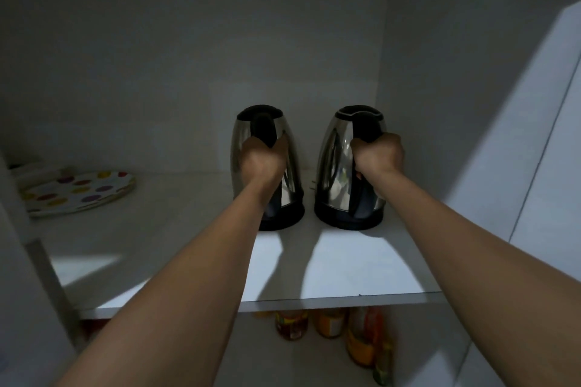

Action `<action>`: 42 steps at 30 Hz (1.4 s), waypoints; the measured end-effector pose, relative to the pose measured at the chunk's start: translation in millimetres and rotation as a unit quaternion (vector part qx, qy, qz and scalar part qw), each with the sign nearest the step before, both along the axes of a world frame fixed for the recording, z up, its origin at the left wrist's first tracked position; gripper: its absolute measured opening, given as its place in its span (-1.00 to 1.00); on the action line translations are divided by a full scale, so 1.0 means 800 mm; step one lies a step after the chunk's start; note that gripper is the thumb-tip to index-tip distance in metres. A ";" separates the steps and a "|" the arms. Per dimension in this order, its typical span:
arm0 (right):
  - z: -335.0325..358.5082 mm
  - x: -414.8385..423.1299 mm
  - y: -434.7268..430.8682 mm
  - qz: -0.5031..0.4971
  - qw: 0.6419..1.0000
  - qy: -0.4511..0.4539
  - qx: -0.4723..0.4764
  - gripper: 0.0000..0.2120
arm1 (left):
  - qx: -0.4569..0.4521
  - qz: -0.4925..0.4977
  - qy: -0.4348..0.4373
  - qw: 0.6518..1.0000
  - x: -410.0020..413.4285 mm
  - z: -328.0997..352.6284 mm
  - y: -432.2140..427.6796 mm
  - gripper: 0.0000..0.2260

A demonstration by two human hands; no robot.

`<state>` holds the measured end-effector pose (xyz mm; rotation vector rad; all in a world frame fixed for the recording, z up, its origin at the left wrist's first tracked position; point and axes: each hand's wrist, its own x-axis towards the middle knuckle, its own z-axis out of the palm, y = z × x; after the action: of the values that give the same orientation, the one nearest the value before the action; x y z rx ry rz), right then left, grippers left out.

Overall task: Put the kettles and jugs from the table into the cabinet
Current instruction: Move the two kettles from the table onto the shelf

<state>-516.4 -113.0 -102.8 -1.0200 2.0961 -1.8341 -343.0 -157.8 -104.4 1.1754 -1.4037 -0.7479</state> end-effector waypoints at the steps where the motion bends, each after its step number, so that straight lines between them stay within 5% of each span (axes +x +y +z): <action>1: 0.001 0.001 0.003 0.003 1.000 -0.010 0.002 -0.64 | 0.001 0.002 -0.006 1.000 0.001 -0.002 0.005 -0.67; 3: -0.002 0.008 0.010 0.013 1.000 -0.021 0.004 -0.63 | 0.008 0.015 -0.018 1.000 0.005 -0.010 0.017 -0.72; 7: -0.063 0.022 0.031 -0.032 0.999 -0.027 0.020 -0.59 | 0.072 0.074 -0.084 0.991 0.009 -0.077 0.030 -0.49; 12: -0.142 0.015 0.031 -0.026 0.995 0.002 0.096 -0.31 | 0.027 0.000 -0.028 0.999 0.005 -0.118 0.026 -0.56; 16: -0.146 0.002 -0.001 -0.046 0.993 0.075 0.080 -0.35 | 0.027 -0.004 -0.021 0.999 -0.005 -0.114 -0.007 -0.59; 30: -0.134 -0.057 -0.114 -0.044 0.993 0.027 0.107 -0.29 | 0.007 -0.012 0.010 1.000 -0.080 -0.127 -0.137 -0.56; 36: -0.133 -0.061 -0.110 -0.018 0.985 -0.003 0.172 -0.15 | 0.058 -0.048 -0.060 0.995 -0.067 -0.124 -0.142 -0.51; 39: -0.130 -0.055 -0.090 -0.025 0.982 -0.005 0.185 -0.25 | 0.109 -0.051 -0.120 0.985 -0.051 -0.119 -0.127 -0.36; 42: -0.118 -0.032 -0.060 -0.041 0.983 0.035 0.175 -0.37 | 0.066 -0.019 -0.211 0.975 -0.028 -0.110 -0.090 -0.47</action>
<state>-542.0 -160.9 -197.6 -0.9303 2.4219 -1.4031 -365.1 -230.0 -192.3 1.4753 -1.7500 -0.6489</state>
